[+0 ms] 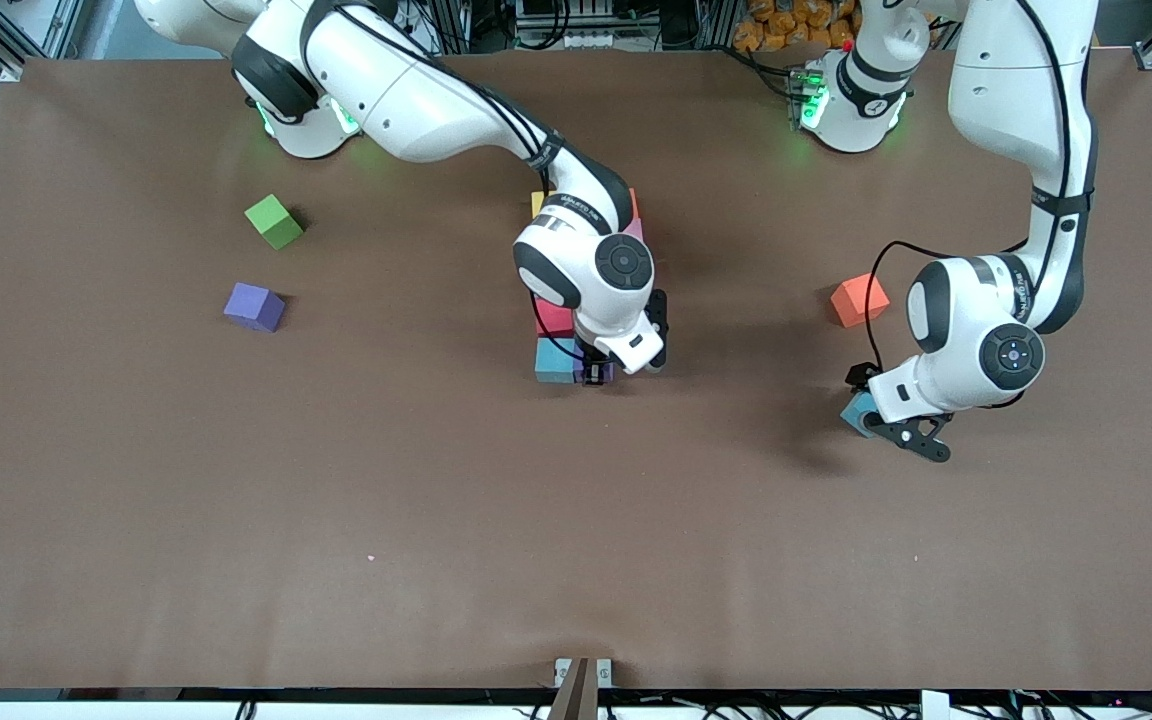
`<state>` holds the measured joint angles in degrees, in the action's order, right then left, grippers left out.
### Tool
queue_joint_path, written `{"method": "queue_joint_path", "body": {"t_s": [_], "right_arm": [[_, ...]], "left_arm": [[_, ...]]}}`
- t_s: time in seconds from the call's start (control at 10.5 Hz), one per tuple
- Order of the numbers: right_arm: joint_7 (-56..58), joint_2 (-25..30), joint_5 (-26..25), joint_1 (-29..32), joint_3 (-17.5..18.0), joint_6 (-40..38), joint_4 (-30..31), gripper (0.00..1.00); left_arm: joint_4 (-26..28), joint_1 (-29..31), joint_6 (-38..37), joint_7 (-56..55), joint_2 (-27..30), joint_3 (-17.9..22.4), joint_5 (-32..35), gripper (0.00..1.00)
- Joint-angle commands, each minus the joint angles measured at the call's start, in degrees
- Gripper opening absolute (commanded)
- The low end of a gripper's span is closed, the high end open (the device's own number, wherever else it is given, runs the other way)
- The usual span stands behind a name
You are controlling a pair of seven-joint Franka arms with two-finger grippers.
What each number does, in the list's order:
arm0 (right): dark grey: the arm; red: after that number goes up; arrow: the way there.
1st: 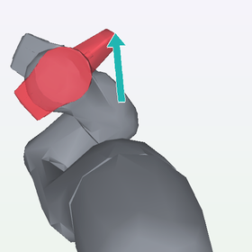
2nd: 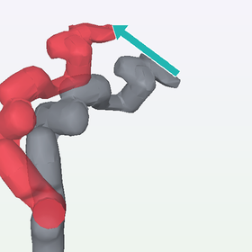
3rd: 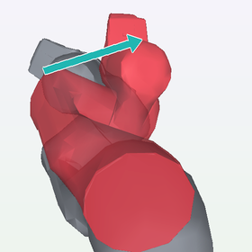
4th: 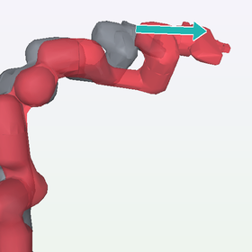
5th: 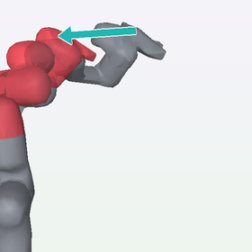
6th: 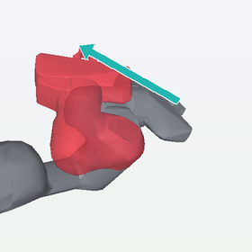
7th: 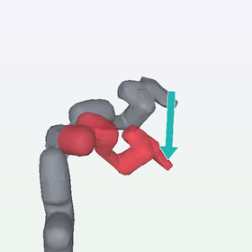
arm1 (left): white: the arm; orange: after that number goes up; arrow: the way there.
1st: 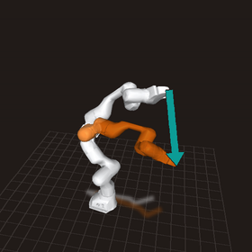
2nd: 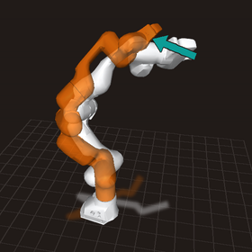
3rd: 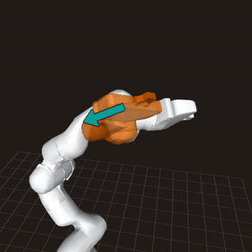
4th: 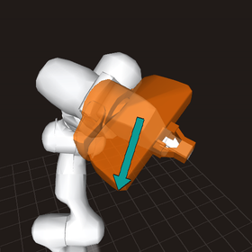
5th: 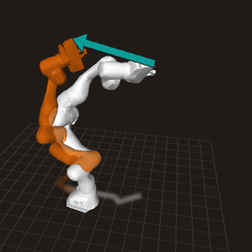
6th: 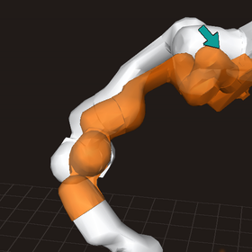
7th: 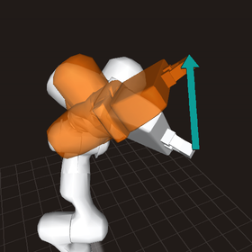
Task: Form number 2 with 11 blocks
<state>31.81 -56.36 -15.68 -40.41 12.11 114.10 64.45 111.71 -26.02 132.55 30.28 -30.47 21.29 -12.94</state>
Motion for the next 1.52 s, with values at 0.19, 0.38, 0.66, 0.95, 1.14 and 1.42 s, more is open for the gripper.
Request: {"method": "queue_joint_path", "body": {"t_s": [0.19,0.38,0.66,0.95,1.14,1.42], "right_arm": [[-0.08,-1.20,-0.15,-0.81,-0.42,-0.02,-1.96,1.00],[0.01,-0.77,0.29,-0.72,-0.25,-0.20,-2.05,1.00],[0.10,2.04,3.18,-0.29,0.37,-1.16,-2.13,1.00],[0.01,5.03,6.71,0.42,0.46,-4.50,-2.40,1.00],[-0.69,7.49,7.41,2.96,0.28,-7.47,-2.40,1.00],[-3.94,11.52,8.46,13.56,0.54,-8.37,-2.40,1.00]], "left_arm": [[0.70,-1.39,2.98,0.14,-0.82,0.07,1.25,0.90],[0.70,-2.10,3.94,-0.13,-1.17,0.16,1.25,0.60],[0.52,-3.59,3.68,-0.04,-0.21,0.42,1.34,0.23],[-1.23,-3.85,3.59,1.54,1.11,0.25,7.98,0.23],[-1.76,-6.92,3.59,1.72,1.20,-0.19,9.42,0.22],[-1.85,-9.40,3.42,2.07,3.39,-2.46,9.43,0.22]]}}
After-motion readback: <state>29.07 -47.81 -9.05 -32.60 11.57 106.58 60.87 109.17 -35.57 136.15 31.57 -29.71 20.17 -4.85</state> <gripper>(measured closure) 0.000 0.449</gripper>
